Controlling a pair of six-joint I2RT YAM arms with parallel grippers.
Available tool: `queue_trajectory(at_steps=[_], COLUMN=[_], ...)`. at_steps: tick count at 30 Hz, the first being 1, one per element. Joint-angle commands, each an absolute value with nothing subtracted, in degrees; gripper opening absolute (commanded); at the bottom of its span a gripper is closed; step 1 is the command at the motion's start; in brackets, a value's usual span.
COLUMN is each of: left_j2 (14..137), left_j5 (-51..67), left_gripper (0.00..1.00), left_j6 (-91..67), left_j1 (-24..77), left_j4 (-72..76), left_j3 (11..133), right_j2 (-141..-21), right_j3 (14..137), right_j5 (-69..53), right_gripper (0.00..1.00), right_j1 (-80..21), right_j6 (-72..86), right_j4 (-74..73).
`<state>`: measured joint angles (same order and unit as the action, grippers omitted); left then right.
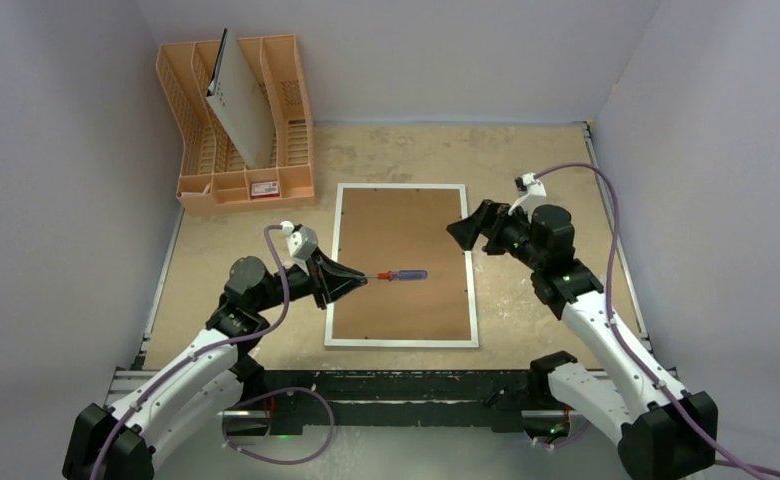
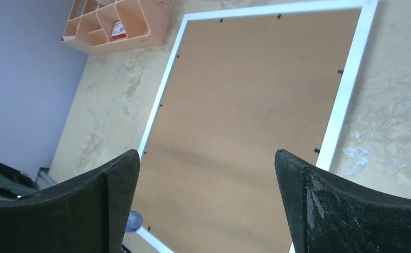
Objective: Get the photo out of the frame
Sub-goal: Pick up the screwdriver from the center of the board.
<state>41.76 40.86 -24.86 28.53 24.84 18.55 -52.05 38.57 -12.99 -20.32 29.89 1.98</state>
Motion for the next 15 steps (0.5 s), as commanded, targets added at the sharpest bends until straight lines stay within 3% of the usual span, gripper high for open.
queue_trajectory(at_steps=[1,8,15], left_j2=[39.9,38.9,43.9], left_j5=[35.6,33.7,42.5], left_gripper=[0.00,0.00,0.00], left_j6=[-32.0,-35.6,-50.5], left_j1=[28.6,27.4,16.0], left_j4=[35.0,39.6,58.5], left_j3=[15.2,12.0,5.5], right_j2=[-52.1,-54.6,-51.1], right_j3=[36.2,36.4,34.2], right_j5=[-28.0,-38.2,-39.1], right_gripper=[0.99,0.99,0.99], right_j1=[-16.2,-16.0,-16.0], right_j6=[34.6,32.0,31.1], right_j4=[7.7,9.6,11.5])
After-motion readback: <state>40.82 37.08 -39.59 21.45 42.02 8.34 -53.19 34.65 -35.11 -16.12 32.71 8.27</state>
